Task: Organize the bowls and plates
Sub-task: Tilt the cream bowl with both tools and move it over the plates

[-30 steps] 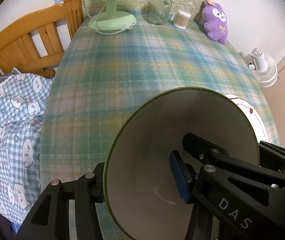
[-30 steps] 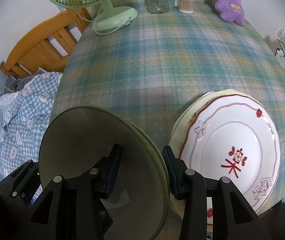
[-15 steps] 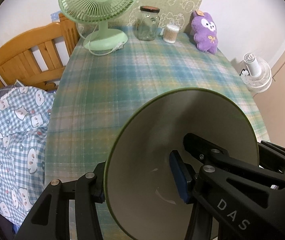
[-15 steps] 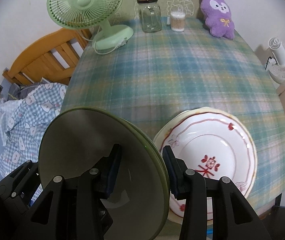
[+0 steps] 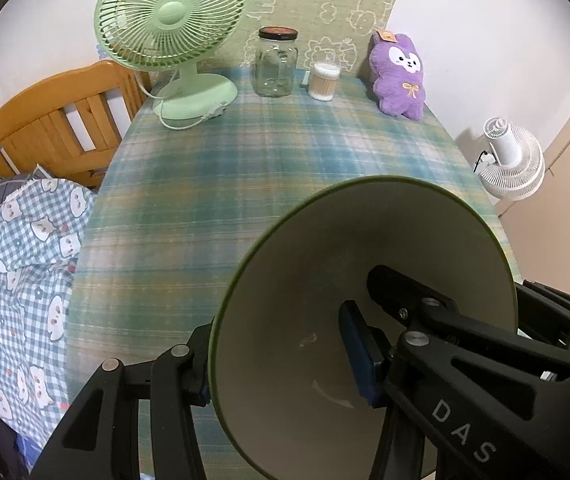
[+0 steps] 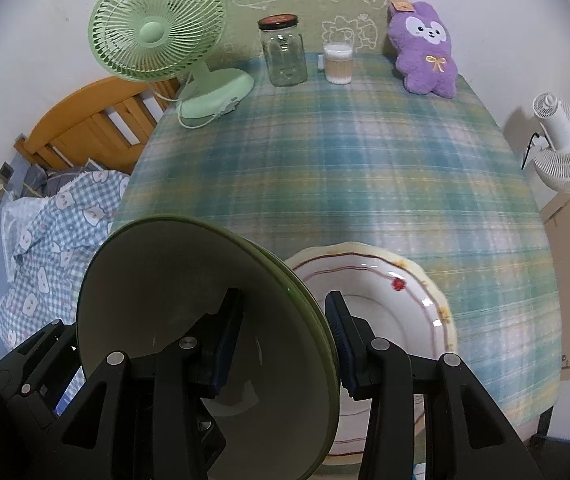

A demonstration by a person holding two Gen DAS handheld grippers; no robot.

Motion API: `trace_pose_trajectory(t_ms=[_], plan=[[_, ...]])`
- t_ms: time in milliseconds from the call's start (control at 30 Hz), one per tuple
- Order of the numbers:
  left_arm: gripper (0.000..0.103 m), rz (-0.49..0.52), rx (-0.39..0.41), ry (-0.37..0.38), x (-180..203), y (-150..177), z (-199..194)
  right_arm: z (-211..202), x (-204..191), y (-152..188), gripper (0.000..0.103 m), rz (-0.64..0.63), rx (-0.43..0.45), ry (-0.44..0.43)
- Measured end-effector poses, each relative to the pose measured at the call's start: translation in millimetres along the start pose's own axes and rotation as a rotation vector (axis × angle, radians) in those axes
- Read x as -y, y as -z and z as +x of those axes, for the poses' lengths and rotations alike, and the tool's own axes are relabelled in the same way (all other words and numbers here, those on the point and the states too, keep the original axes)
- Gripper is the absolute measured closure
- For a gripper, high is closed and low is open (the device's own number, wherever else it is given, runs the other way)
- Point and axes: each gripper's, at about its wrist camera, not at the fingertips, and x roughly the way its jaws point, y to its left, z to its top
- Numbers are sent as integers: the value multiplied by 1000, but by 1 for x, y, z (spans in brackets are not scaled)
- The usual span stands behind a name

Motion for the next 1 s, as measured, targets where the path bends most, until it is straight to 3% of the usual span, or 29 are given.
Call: trace_pose_trajectory(t_ms=[567, 1000], plan=[[50, -34, -67, -4, 59, 8, 35, 22, 66, 5, 57, 5, -87, -1], [51, -54, -87, -40, 75, 10, 52, 36, 81, 4, 57, -20, -111, -14]])
